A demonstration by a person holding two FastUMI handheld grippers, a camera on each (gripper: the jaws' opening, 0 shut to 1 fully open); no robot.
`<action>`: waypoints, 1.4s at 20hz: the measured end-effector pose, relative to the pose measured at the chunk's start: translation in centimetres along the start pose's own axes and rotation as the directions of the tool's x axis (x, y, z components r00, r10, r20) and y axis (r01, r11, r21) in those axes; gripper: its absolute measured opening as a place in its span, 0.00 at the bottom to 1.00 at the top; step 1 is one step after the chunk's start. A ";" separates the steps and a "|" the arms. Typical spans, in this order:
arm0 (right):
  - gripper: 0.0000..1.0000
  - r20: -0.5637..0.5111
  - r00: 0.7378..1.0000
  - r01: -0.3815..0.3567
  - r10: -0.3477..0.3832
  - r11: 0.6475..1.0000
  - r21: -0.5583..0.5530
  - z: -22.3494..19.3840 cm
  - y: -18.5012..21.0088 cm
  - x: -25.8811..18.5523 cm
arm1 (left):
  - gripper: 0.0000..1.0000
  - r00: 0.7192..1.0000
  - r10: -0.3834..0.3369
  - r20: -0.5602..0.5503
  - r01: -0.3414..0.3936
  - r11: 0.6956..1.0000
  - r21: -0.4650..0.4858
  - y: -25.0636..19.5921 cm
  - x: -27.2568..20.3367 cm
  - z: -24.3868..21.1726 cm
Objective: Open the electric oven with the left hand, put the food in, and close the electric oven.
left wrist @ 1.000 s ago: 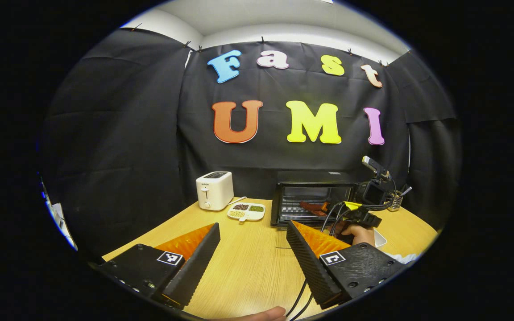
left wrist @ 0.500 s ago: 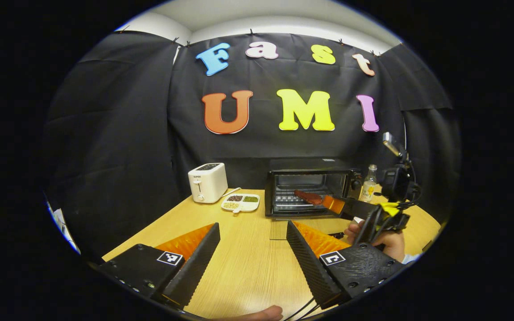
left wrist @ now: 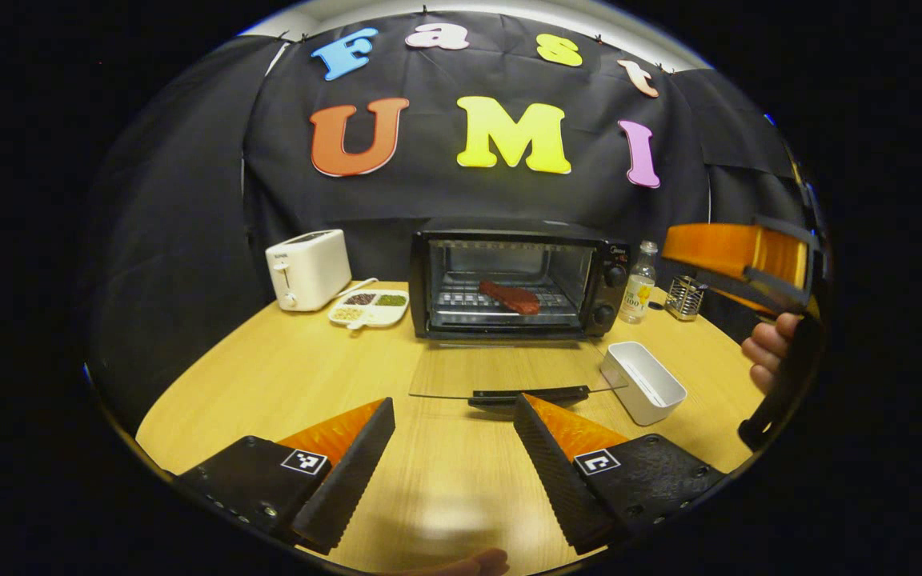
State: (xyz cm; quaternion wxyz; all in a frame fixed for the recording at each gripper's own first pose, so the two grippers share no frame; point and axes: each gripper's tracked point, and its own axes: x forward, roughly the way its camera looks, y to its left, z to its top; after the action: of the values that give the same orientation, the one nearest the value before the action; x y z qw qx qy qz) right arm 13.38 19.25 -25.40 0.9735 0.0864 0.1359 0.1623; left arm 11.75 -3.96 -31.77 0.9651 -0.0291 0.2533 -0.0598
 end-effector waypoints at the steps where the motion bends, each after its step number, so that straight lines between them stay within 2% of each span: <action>1: 1.00 0.008 1.000 0.000 0.000 1.000 -0.003 0.7 -0.6 -0.7 | 0.96 1.000 -0.009 -0.017 0.009 1.000 0.009 -0.8 0.7 -0.5; 5: 1.00 0.035 0.999 0.031 -0.030 0.999 -0.031 2.7 -3.7 -2.5 | 0.96 0.996 -0.048 -0.082 0.051 0.998 0.041 -3.5 3.8 -2.6; 6: 0.95 0.044 0.998 0.055 -0.053 0.997 -0.050 3.1 -4.8 -2.8 | 0.96 0.994 -0.057 -0.096 0.062 0.997 0.051 -4.2 4.5 -3.1; 7: 0.95 0.057 0.996 0.075 -0.071 0.995 -0.072 3.5 -5.6 -3.1 | 0.96 0.992 -0.061 -0.107 0.068 0.996 0.060 -4.8 5.2 -3.3; 8: 1.00 0.072 0.994 0.089 -0.082 0.991 -0.099 4.0 -6.3 -3.4 | 0.96 0.991 -0.065 -0.118 0.073 0.995 0.065 -5.3 5.7 -3.7; 12: 1.00 0.128 0.986 0.127 -0.105 0.975 -0.180 5.8 -8.3 -4.6 | 0.96 0.982 -0.084 -0.166 0.093 0.995 0.047 -6.8 7.8 -4.6; 15: 0.96 0.144 0.984 0.134 -0.104 0.966 -0.220 6.5 -9.4 -5.4 | 0.96 0.983 -0.049 -0.178 0.059 0.997 0.051 -6.5 8.8 -4.6; 16: 1.00 0.157 0.982 0.142 -0.107 0.962 -0.232 6.8 -9.8 -5.6 | 0.96 0.982 -0.037 -0.187 0.048 0.997 0.059 -6.5 9.1 -4.5; 17: 1.00 0.168 0.980 0.150 -0.111 0.959 -0.241 7.2 -10.2 -5.9 | 0.95 0.981 -0.026 -0.192 0.040 0.997 0.067 -6.5 9.1 -4.4; 23: 1.00 0.214 0.967 0.197 -0.139 0.940 -0.279 8.5 -12.0 -7.2 | 0.95 0.978 -0.026 -0.206 0.041 0.997 0.069 -6.6 9.0 -4.1; 28: 1.00 0.247 0.956 0.222 -0.161 0.945 -0.241 10.5 -12.6 -9.2 | 0.95 0.981 -0.026 -0.192 0.040 0.997 0.067 -6.7 8.5 -3.0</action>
State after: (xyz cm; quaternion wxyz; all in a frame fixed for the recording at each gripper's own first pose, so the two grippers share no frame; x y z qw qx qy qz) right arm 11.76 3.04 -15.97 0.9965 -0.0409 0.0102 0.0723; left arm 16.98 -11.79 -37.90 0.9357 0.0065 0.3418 -0.0871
